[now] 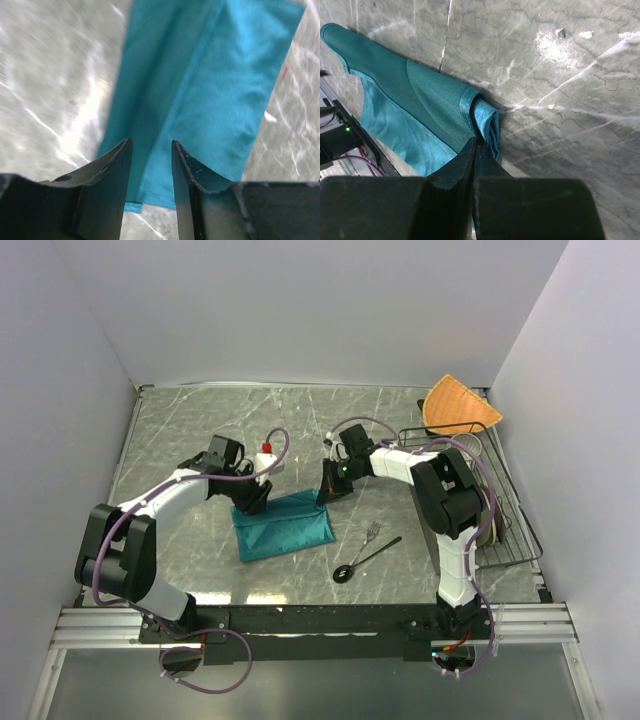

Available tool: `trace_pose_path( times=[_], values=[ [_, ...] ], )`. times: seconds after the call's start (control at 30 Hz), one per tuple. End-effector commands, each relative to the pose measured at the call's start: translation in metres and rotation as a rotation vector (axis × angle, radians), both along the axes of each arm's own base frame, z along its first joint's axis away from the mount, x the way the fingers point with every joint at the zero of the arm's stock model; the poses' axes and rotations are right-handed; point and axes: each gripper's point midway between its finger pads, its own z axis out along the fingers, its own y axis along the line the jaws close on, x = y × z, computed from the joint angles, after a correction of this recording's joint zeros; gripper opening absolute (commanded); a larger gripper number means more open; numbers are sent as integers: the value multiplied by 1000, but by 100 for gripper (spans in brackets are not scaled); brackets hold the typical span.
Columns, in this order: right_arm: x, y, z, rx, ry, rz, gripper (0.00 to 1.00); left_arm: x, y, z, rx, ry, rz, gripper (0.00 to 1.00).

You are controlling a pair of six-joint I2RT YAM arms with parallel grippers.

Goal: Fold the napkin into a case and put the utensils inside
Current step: Smooth out the 2/3-rectangle-folded napkin at the center of the board.

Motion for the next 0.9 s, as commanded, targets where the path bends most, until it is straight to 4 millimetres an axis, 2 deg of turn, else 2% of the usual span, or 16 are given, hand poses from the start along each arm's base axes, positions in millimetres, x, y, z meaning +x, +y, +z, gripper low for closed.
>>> trace_pose_path(
  times=[0.0, 0.13, 0.33, 0.47, 0.53, 0.77, 0.87],
  values=[
    [20, -5, 30, -8, -104, -2, 0, -13, -2, -6, 20, -11, -56, 45],
    [21, -4, 34, -15, -115, 18, 0, -35, 1, -19, 84, -6, -143, 45],
    [23, -7, 36, -36, -131, 41, 0, -55, 8, -42, 187, 39, -216, 31],
    [23, -9, 39, -47, -151, 64, 0, -62, 18, -61, 259, 97, -217, 22],
    [23, -12, 38, -58, -153, 72, 0, -62, 20, -66, 273, 117, -206, 20],
    [21, -15, 35, -76, -168, 102, 0, -59, 20, -69, 289, 136, -185, 18],
    [21, -13, 33, -68, -163, 91, 0, -55, 12, -54, 238, 99, -183, 24]
  ],
)
